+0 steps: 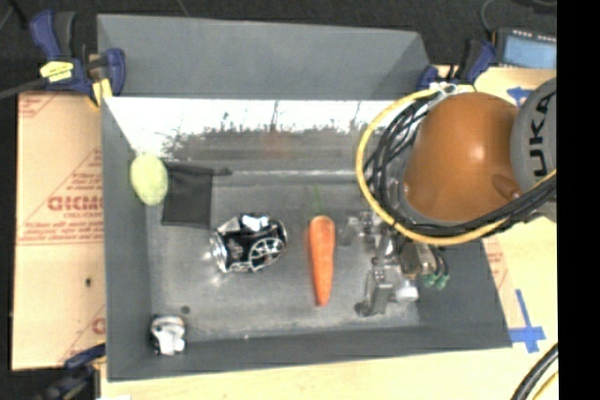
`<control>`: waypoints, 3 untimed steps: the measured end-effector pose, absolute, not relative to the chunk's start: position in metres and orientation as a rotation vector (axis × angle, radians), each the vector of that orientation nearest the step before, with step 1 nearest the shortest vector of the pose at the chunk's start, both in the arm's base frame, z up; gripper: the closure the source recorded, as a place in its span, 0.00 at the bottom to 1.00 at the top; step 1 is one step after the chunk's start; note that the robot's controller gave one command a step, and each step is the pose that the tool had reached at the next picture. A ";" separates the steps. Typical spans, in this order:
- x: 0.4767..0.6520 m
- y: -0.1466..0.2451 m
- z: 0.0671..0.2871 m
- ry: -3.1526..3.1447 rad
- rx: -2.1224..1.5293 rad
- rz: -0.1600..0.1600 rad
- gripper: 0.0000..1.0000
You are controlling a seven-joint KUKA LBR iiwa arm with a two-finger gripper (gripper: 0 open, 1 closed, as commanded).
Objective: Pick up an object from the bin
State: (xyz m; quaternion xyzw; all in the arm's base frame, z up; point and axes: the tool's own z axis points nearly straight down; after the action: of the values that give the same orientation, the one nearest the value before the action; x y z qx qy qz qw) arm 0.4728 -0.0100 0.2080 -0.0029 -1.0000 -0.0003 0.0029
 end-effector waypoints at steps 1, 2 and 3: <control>0.475 -0.010 0.212 -3.144 -0.009 -0.001 0.00; 0.482 -0.010 0.167 -3.151 -0.014 -0.002 0.00; 0.496 -0.013 0.106 -3.149 -0.023 -0.001 0.00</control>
Offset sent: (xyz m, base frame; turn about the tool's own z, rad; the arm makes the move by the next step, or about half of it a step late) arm 0.0171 0.0002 -0.1347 0.0232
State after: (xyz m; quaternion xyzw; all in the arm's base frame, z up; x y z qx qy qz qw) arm 0.4963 -0.0135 0.1057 -0.0073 -1.0000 -0.0004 -0.0040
